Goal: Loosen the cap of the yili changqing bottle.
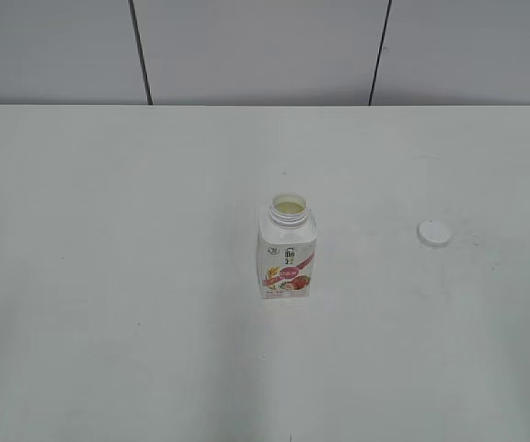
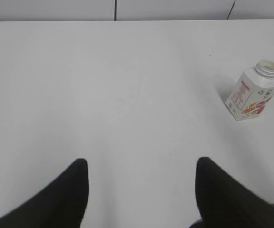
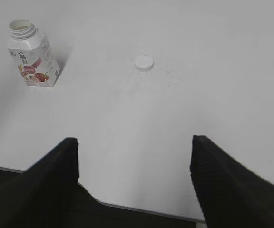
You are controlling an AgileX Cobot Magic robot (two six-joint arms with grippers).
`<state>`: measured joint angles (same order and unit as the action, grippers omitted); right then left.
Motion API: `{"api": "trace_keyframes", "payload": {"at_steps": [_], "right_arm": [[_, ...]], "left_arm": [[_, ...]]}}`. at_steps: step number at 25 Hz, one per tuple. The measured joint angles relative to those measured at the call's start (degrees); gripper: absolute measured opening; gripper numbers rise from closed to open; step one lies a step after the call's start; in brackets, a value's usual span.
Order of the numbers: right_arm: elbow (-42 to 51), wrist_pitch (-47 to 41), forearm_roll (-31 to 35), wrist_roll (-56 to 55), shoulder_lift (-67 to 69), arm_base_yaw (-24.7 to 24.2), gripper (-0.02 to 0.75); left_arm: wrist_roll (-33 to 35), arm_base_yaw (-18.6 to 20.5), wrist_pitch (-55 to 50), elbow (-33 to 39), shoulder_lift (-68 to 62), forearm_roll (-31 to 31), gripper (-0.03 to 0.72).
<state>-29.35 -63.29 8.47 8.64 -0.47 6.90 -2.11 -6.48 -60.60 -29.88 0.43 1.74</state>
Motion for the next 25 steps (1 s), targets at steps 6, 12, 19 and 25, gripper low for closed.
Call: {"api": "trace_keyframes", "payload": {"at_steps": [6,12,19,25], "right_arm": [[0.0,0.1,0.2,0.1,0.0,0.0,0.575],[0.0,0.2,0.2,0.1,0.0,0.0,0.575],[0.0,0.2,0.2,0.1,0.0,-2.7,0.575],[0.0,0.2,0.2,0.1,0.0,-2.7,0.575]], "left_arm": [[0.0,0.0,0.0,0.1,0.0,0.0,0.439],[0.0,0.0,0.0,0.1,0.0,0.1,0.439],[0.0,0.0,0.0,0.1,0.0,0.1,0.438],[0.0,3.0,0.0,0.1,0.0,0.1,0.405]]}}
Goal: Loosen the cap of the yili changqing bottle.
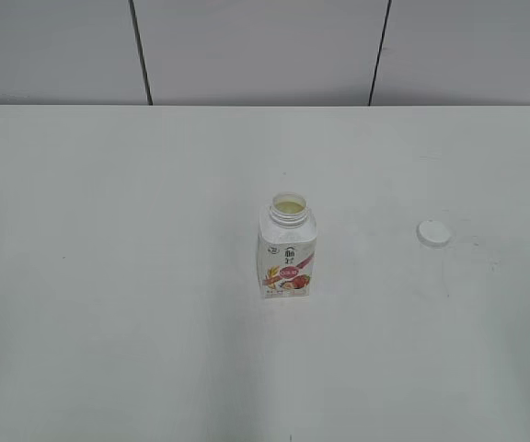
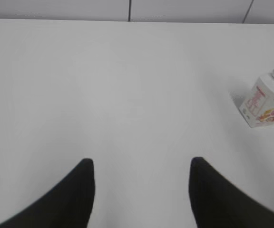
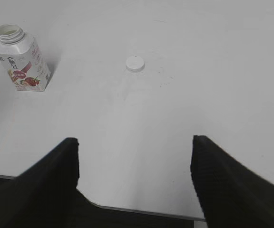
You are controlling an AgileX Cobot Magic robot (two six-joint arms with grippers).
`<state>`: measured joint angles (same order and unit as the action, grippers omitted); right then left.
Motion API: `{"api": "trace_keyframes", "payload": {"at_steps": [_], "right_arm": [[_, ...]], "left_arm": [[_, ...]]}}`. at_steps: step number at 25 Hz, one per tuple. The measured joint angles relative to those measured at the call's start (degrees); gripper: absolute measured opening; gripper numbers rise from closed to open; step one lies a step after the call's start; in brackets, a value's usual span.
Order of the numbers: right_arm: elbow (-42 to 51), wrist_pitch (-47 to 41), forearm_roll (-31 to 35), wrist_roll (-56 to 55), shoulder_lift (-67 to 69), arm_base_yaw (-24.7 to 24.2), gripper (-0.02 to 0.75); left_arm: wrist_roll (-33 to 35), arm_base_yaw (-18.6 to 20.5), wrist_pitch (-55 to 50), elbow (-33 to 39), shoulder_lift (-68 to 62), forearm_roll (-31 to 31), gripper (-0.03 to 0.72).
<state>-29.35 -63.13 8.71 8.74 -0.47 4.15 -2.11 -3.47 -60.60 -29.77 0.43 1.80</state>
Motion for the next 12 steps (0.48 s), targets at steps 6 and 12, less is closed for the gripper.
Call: {"api": "trace_keyframes", "payload": {"at_steps": [6,12], "right_arm": [[0.0,0.0,0.0,0.0,0.0,0.0,0.575],[0.0,0.1,0.0,0.0,0.0,0.0,0.575]], "left_arm": [[0.0,6.1,0.0,0.0,0.0,0.0,0.39],[0.0,8.2,0.0,0.0,0.0,0.0,0.384]]}}
